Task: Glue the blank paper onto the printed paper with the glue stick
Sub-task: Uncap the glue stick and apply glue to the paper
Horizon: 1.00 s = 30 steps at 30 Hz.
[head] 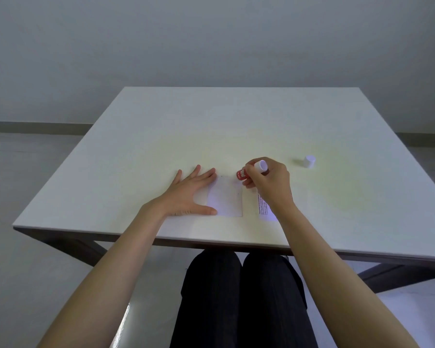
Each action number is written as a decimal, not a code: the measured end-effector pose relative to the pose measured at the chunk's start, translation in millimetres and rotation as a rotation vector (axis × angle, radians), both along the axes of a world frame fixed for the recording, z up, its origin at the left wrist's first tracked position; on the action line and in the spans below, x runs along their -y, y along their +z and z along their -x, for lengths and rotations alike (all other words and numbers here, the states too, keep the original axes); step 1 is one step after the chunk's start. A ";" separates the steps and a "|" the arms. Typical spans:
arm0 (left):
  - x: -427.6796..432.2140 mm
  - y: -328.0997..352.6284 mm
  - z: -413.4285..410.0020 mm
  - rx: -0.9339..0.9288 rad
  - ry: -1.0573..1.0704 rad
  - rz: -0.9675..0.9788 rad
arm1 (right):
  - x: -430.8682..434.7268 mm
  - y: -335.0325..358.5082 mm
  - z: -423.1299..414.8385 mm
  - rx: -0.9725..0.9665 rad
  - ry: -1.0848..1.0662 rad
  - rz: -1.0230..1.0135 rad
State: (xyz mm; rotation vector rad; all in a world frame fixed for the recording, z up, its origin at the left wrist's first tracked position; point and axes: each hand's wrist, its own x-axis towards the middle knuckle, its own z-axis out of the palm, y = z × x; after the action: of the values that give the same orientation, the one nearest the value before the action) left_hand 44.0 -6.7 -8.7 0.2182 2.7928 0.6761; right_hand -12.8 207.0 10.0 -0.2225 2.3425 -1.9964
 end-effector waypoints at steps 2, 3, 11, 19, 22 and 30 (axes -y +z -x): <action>-0.2 -0.6 0.3 -0.001 0.002 -0.004 | 4.0 -0.1 -4.0 -0.014 0.004 0.012; -0.4 -1.1 0.4 -0.003 0.007 -0.009 | 7.9 -1.1 -8.6 -0.019 0.070 -0.009; -0.7 -1.5 0.9 -0.014 0.013 -0.012 | 14.6 -0.3 -0.3 0.010 0.031 -0.025; -1.6 -0.4 -1.0 -0.019 0.031 -0.050 | 16.0 -0.1 -12.5 0.031 0.214 -0.050; -2.7 0.9 -1.9 -0.024 0.035 -0.039 | 6.5 1.3 -5.1 0.062 0.021 -0.021; 0.9 4.9 -4.0 0.099 0.180 -0.226 | -19.6 17.8 -7.6 0.374 -0.076 0.596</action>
State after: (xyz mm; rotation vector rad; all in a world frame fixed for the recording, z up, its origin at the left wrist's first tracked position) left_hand 48.0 -7.7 -3.8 -0.0259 2.6601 1.0183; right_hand -5.2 226.6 27.8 0.2076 1.5220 -2.4610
